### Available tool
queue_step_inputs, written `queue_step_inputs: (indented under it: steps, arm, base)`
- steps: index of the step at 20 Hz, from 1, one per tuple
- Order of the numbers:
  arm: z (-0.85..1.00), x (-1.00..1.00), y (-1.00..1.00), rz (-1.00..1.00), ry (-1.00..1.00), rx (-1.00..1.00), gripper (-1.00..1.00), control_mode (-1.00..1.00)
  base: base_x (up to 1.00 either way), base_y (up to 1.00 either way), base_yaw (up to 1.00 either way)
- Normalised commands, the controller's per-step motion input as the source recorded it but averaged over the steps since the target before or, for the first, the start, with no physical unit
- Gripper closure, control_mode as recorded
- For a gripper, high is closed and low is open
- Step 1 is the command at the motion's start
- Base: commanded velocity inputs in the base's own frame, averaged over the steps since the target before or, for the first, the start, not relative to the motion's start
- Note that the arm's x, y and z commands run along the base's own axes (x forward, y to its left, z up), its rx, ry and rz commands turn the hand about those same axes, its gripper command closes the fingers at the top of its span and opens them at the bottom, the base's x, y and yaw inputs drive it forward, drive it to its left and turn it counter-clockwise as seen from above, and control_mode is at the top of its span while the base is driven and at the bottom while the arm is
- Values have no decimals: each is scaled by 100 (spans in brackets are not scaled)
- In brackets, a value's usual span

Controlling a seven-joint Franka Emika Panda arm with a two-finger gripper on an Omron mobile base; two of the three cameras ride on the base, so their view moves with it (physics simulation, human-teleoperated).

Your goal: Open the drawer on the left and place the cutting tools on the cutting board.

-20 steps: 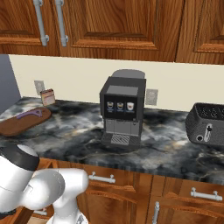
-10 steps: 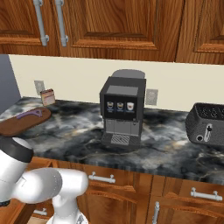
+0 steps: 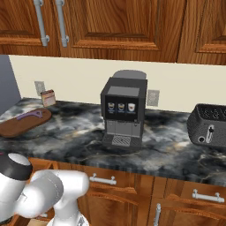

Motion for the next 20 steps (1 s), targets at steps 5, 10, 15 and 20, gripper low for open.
queue_step_inputs:
  steps: [5, 10, 15, 20]
  arm:
    - [-3, -9, -3, -3, 0, -2, -100, -100]
    - [-23, -33, -49, -5, -14, -8, -100, -100]
    - [-28, -45, -64, -6, -18, -9, -100, -100]
    - [0, -3, -5, 0, 0, 0, -100, -100]
  base:
    - [0, 0, 0]
    - [0, 0, 0]
    - [0, 0, 0]
    - [0, 0, 0]
